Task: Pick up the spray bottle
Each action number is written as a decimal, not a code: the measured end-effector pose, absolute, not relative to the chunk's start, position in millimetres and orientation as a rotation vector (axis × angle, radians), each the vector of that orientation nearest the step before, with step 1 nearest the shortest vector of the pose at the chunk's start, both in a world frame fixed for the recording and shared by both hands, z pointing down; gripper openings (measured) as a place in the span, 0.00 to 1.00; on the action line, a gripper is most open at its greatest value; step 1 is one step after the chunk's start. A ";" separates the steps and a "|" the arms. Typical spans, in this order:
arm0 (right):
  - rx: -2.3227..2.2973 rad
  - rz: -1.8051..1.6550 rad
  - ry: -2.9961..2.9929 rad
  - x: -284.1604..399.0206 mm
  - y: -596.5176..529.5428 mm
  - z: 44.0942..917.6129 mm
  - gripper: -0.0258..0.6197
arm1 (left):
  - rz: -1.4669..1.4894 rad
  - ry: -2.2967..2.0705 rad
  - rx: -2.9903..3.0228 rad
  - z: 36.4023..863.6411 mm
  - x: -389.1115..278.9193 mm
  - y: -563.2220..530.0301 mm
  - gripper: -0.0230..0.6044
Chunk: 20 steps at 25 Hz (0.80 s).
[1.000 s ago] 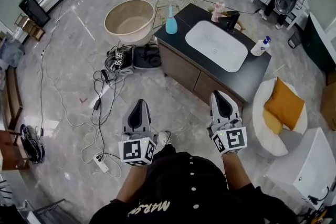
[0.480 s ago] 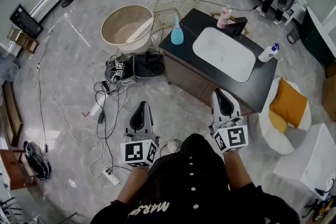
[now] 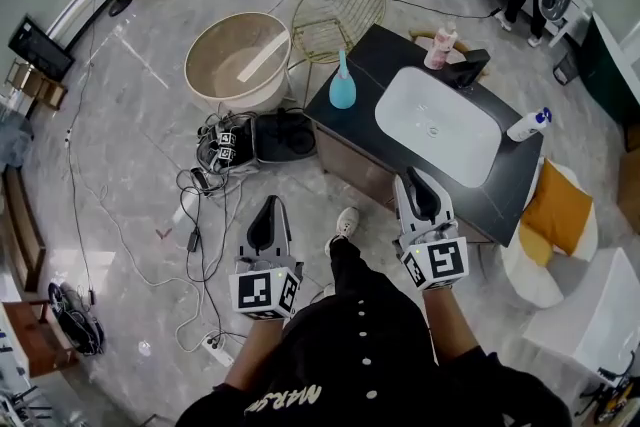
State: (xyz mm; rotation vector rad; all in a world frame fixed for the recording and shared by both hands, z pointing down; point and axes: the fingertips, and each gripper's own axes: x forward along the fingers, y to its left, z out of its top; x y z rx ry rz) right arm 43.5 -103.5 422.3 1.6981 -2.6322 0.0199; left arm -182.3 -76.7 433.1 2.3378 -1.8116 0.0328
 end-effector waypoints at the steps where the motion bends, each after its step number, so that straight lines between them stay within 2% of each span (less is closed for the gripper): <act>1: 1.696 0.023 -2.635 43.1 -122.0 423.8 0.12 | 0.037 -1.811 2.335 434.9 -182.3 -93.7 0.06; 6: 1.662 0.042 -2.651 31.6 -212.9 425.6 0.14 | 0.047 -1.821 2.335 429.7 -187.8 -184.8 0.06; 12: 1.564 0.095 -2.670 23.2 -299.6 435.7 0.24 | 0.046 -1.853 2.330 415.7 -186.9 -278.0 0.06; 20: 1.487 0.114 -2.663 14.0 -353.3 448.8 0.27 | 0.037 -1.891 2.282 418.9 -195.4 -326.1 0.06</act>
